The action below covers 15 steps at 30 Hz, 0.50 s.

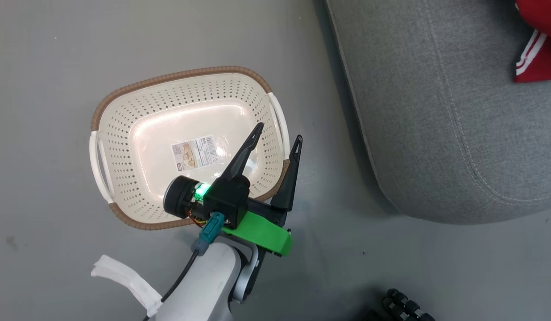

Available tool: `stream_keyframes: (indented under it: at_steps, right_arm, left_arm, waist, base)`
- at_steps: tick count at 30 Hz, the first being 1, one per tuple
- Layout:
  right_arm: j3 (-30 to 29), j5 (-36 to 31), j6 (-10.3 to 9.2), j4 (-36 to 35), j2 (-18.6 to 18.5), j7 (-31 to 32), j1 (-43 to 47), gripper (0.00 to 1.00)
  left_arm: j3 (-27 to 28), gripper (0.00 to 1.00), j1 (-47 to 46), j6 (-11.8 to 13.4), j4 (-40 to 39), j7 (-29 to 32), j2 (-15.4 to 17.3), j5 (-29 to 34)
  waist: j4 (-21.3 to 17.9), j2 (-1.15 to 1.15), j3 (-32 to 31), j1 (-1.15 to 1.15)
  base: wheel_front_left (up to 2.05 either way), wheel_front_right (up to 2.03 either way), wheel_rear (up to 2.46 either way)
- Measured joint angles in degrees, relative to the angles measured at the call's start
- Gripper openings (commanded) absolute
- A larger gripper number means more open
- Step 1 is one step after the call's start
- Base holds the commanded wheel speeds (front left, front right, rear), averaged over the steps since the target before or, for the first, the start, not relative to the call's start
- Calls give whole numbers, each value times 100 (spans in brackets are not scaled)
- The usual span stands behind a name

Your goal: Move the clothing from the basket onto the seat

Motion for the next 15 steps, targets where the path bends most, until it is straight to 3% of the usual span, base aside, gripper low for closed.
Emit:
stream_keyframes:
  at_steps: [8, 15]
  right_arm:
    - [620, 79, 0, 768, 34, 0, 276, 0]
    - [1521, 469, 1, 1383, 58, 0, 415, 0]
  left_arm:
    - [-23, 100, -47, 46, 7, 0, 0, -36]
    - [0, 100, -48, 31, 65, 0, -1, -63]
  waist:
    - [96, 0, 107, -1]
    - [19, 0, 11, -1]
  base:
    - [0, 0, 0]
    - [0, 0, 0]
